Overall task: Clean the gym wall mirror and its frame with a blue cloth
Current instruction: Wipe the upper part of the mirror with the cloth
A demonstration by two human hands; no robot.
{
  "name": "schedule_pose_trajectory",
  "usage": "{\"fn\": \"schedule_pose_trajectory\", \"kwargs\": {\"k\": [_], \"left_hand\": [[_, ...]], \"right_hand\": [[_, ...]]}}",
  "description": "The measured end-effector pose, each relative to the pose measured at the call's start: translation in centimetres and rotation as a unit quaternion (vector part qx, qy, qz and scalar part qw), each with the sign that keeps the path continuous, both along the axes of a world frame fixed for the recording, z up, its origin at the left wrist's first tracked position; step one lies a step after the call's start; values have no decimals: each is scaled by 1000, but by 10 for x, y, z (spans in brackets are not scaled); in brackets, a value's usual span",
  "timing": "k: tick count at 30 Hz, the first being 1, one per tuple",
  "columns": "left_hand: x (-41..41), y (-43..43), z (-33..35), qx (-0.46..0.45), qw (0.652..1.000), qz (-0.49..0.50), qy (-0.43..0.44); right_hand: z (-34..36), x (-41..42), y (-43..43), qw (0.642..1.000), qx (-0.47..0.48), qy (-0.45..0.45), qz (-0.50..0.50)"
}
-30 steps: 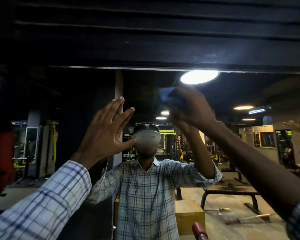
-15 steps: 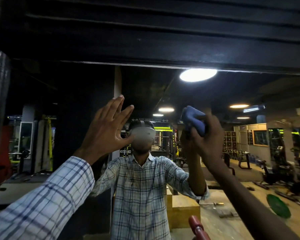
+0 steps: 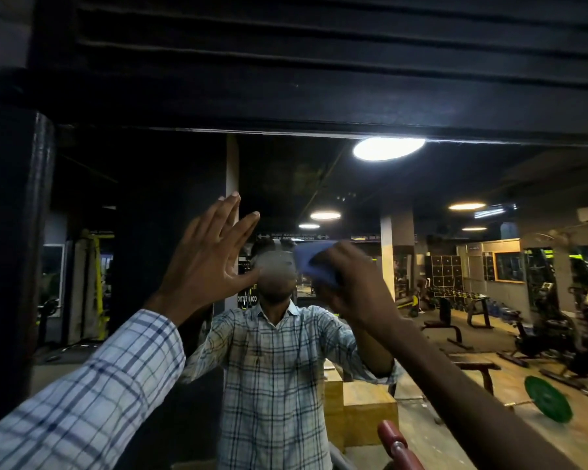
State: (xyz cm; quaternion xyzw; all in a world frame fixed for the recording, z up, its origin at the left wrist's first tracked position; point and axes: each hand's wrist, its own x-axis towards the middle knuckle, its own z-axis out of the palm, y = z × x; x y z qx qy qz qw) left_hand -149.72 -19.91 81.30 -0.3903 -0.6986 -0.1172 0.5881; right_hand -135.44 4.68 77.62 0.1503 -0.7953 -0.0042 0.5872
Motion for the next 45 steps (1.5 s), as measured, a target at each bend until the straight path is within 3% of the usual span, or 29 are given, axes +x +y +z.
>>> {"fn": "schedule_pose_trajectory", "kwargs": {"k": [2,3,6,8,11,13,17,19,21,25,27,29,31,33,36,38,41,45], "left_hand": [[-3,-7,-1,1,1000,1,-3],[-5,-10,-1,1,1000,-1,-4],[-10,-16,-4,0,1000,-5,-5],[-11,-18,-4,-2,1000,-4,-6],[-14,-19,-1,-7,1000,-11,0],[-16,-22,1,-12,1000,-15,6],[-20,-27,2,-20,1000,-18,8],[-22,-31,3,-15,1000,-19,7],[-24,-34,3,-16,1000,-14,12],[-30,-43,5,-19,1000,-7,23],[-33,-48,6,-18,1000,-8,20],[-36,-54,7,-12,1000,-8,16],[-39,-61,6,-4,1000,-10,9],[-42,-66,6,-1,1000,-7,6],[-44,-69,6,-5,1000,-3,7],[-43,-70,6,-1,1000,-6,3],[-43,-71,3,7,1000,-3,-1],[-43,-73,0,15,1000,4,-11]], "right_hand": [[5,-1,-2,994,86,-49,-46],[11,-1,0,996,69,-22,-41],[25,2,4,979,-133,150,40],[25,-5,-6,967,-176,179,50],[16,-14,-28,999,23,29,11],[29,-11,-26,997,75,-8,-14],[83,-5,6,976,-97,195,14],[98,-6,14,952,-193,238,-1],[95,-13,1,943,-220,251,4],[69,-25,-47,997,15,80,9],[76,-25,-42,997,48,62,-4],[91,-22,-24,987,-43,153,15],[102,-15,-11,952,-170,254,31],[101,-19,-21,937,-216,273,32],[83,-35,-61,992,-5,112,58],[83,-38,-68,995,103,12,13],[112,-36,-45,993,14,115,33],[136,-35,-26,956,-153,250,11]]}}
